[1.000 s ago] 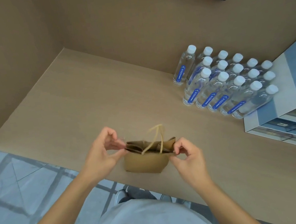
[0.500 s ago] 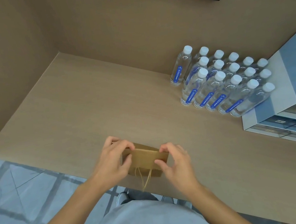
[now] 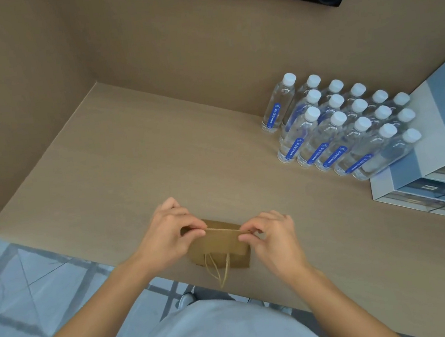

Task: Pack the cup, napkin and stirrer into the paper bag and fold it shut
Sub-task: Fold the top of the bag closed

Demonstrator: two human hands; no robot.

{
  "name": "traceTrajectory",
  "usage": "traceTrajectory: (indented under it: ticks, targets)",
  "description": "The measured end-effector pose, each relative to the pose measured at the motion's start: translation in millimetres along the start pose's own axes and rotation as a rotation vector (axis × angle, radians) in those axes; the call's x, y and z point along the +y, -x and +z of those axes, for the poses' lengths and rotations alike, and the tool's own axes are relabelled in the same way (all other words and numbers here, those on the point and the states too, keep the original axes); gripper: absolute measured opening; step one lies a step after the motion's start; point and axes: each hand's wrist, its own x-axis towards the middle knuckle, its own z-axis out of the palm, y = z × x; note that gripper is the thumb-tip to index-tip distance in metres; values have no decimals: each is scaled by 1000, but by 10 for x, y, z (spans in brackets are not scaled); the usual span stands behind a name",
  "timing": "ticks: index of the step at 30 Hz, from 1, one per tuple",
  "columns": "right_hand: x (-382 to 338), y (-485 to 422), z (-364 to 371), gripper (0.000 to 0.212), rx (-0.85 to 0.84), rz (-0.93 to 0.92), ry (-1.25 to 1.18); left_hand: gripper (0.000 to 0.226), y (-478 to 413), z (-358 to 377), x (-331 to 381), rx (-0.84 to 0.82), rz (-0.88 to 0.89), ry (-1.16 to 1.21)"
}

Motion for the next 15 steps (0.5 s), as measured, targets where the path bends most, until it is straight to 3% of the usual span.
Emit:
traceTrajectory:
  ticks: [5,9,12,15]
  targets:
    - [81,79,9,10,45,135,-120,18,14,-1,-84,-57,-43,46]
    - [8,81,28,15,74,236,-310,11,26,-45,-130,-35,-157,143]
    - [-66,104,-28,26,104,254,-427,20,12,-72,-152,-4,-243,335]
    - [-114,76,-30,23,137,272,-402,32,-53,-107,-223,-14,-244,396]
